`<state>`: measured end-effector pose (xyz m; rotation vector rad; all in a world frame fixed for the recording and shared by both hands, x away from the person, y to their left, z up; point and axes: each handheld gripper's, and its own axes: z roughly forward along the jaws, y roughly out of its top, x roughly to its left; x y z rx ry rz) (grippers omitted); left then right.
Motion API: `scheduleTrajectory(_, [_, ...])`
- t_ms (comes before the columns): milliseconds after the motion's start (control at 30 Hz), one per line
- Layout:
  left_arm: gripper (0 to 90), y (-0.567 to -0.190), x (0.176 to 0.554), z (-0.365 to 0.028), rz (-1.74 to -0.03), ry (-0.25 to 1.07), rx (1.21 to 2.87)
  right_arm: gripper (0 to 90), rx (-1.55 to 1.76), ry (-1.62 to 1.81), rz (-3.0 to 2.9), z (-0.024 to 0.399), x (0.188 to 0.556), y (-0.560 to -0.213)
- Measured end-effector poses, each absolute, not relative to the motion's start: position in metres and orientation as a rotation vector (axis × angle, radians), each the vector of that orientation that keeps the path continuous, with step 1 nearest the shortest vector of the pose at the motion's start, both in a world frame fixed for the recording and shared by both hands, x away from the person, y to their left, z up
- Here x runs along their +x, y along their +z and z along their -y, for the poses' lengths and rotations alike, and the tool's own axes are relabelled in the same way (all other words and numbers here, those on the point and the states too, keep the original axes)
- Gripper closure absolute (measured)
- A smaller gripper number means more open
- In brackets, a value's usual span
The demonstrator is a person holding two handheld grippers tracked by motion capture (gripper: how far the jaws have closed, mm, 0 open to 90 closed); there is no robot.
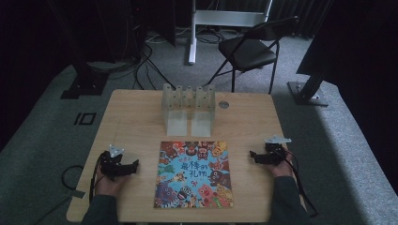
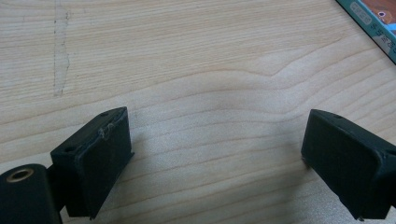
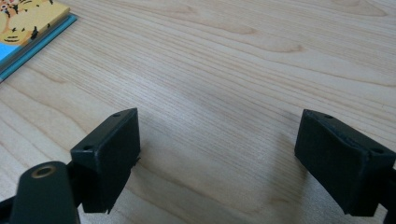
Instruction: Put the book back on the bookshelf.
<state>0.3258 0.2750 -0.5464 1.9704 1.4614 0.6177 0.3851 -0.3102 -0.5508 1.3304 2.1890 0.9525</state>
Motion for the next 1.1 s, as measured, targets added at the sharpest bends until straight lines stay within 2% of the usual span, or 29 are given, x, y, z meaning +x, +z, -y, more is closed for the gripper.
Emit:
scheduleTrajectory(167, [9.8, -0.546, 0.325, -0.275, -1.457, 0.618, 1.971, 13.9, 1.332, 0.951, -2.187, 0.310, 0.385, -0.551])
scheduleTrajectory(233, [17.7, -0.546, 0.324, -0.275, -1.447, 0.623, 1.961, 13.8, 1.331, 0.951, -2.187, 0.310, 0.385, -0.551])
scheduleTrajectory(467, [26.5, -0.545, 0.322, -0.274, -1.418, 0.628, 1.956, 13.1, 1.324, 0.951, -2.194, 0.309, 0.386, -0.551])
scheduleTrajectory(567, [35.2, -0.545, 0.320, -0.272, -1.392, 0.624, 1.959, 13.2, 1.322, 0.953, -2.195, 0.309, 0.386, -0.551])
scheduleTrajectory(667, [40.4, -0.544, 0.320, -0.270, -1.392, 0.620, 1.964, 14.4, 1.316, 0.956, -2.198, 0.308, 0.386, -0.551])
scheduleTrajectory(767, [41.1, -0.542, 0.318, -0.267, -1.361, 0.577, 1.992, 16.2, 1.317, 0.958, -2.197, 0.308, 0.385, -0.550])
scheduleTrajectory(833, [44.9, -0.541, 0.318, -0.265, -1.330, 0.523, 1.998, 18.5, 1.314, 0.962, -2.193, 0.307, 0.385, -0.550])
scheduleTrajectory(1100, [40.0, -0.537, 0.311, -0.250, -1.237, 0.536, 2.036, 25.7, 1.307, 0.966, -2.202, 0.300, 0.384, -0.548])
